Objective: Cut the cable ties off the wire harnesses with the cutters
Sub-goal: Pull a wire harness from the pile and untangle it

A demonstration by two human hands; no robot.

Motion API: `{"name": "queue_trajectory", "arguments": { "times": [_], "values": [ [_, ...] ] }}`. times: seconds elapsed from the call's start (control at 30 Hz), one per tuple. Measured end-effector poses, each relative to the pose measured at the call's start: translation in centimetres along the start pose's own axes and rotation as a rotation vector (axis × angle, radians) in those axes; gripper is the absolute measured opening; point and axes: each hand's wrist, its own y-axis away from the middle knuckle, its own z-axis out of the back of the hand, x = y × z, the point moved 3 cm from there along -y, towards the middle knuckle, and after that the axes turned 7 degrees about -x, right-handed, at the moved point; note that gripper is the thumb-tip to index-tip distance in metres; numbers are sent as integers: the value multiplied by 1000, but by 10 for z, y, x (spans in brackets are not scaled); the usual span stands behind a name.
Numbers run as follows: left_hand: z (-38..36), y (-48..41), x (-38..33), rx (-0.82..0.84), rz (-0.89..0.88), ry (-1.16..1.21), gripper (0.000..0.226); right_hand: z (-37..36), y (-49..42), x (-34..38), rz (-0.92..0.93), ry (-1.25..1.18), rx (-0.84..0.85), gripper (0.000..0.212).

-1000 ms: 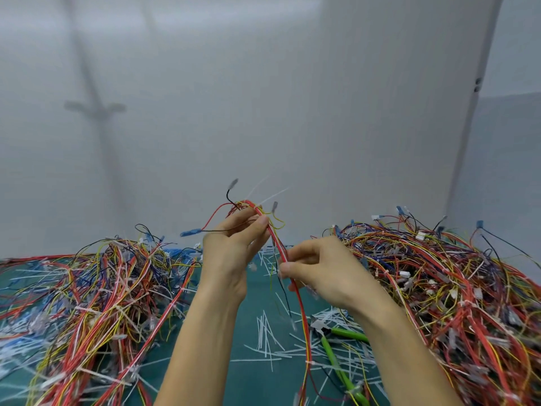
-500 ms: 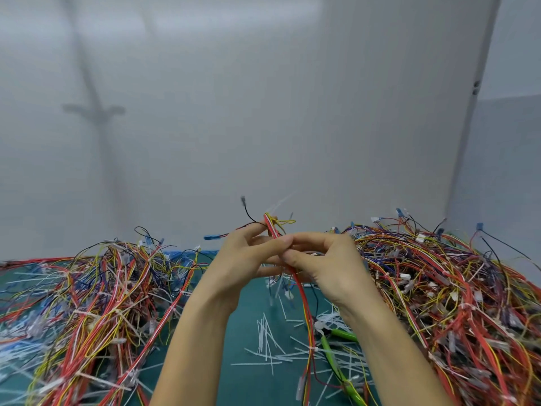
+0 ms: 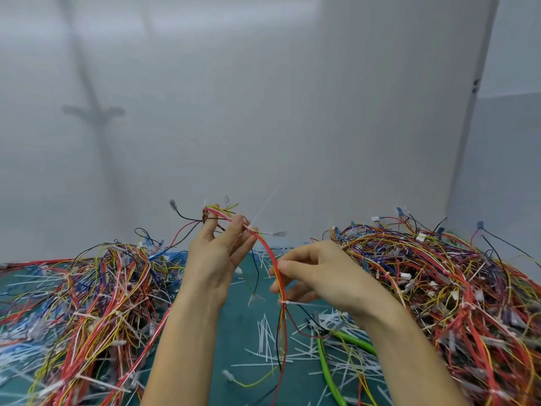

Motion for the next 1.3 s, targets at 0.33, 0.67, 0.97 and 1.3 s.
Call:
{"name": "queue_trajectory", "arguments": {
  "times": [0.33, 0.67, 0.97, 1.3],
  "values": [
    [-13, 13, -3, 192, 119, -135, 97, -6, -8, -1, 103, -314, -214, 10],
    [-19, 15, 5, 118, 102, -66, 120, -3, -6, -2, 93, -237, -153, 12],
    [-12, 10, 5, -67, 174, 128, 25, 16, -2, 0, 114, -163, -56, 11],
    [-7, 10, -2, -143, 277, 352, 7, 21, -1, -8, 22, 57, 33, 36]
  ]
}}
